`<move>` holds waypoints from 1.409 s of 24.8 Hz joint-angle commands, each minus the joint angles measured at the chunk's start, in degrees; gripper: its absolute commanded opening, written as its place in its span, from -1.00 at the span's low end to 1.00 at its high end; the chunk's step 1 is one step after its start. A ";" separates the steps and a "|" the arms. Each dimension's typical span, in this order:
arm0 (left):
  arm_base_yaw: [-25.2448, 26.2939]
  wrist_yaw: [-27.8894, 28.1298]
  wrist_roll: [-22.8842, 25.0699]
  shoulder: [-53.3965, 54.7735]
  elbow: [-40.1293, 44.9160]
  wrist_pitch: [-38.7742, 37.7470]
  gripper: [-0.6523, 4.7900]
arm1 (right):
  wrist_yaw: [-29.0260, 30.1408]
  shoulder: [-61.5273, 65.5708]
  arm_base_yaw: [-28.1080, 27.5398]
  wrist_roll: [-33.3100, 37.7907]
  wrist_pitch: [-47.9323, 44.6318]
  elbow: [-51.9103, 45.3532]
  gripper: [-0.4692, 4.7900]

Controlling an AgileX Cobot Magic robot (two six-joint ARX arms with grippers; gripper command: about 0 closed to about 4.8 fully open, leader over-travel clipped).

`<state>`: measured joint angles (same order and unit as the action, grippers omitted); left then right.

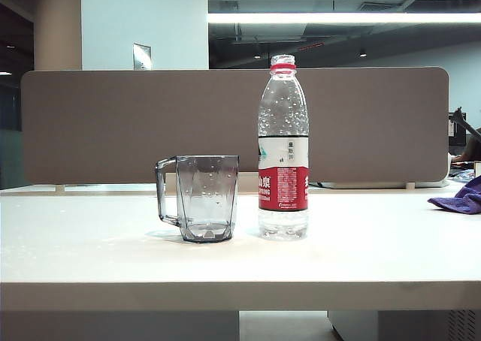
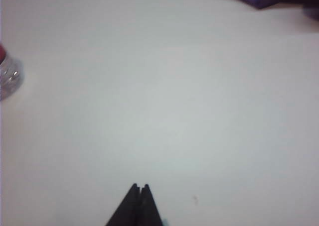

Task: Pick up the mineral water bottle on the table and pour a little water into the mug.

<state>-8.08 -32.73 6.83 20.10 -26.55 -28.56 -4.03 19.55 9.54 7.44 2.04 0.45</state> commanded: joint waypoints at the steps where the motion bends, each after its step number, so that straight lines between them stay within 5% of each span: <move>1: 0.04 -0.02 0.04 0.04 -0.17 0.33 -0.78 | 0.15 -2.03 -2.16 0.09 -0.50 -0.42 -0.84; 35: 0.04 -0.02 0.04 0.04 -0.17 0.33 -0.78 | 4.61 -18.91 -3.52 -6.43 8.39 -0.42 -0.84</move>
<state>-8.08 -32.73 6.83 20.18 -26.55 -28.56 0.30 1.30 6.07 1.34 11.07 0.45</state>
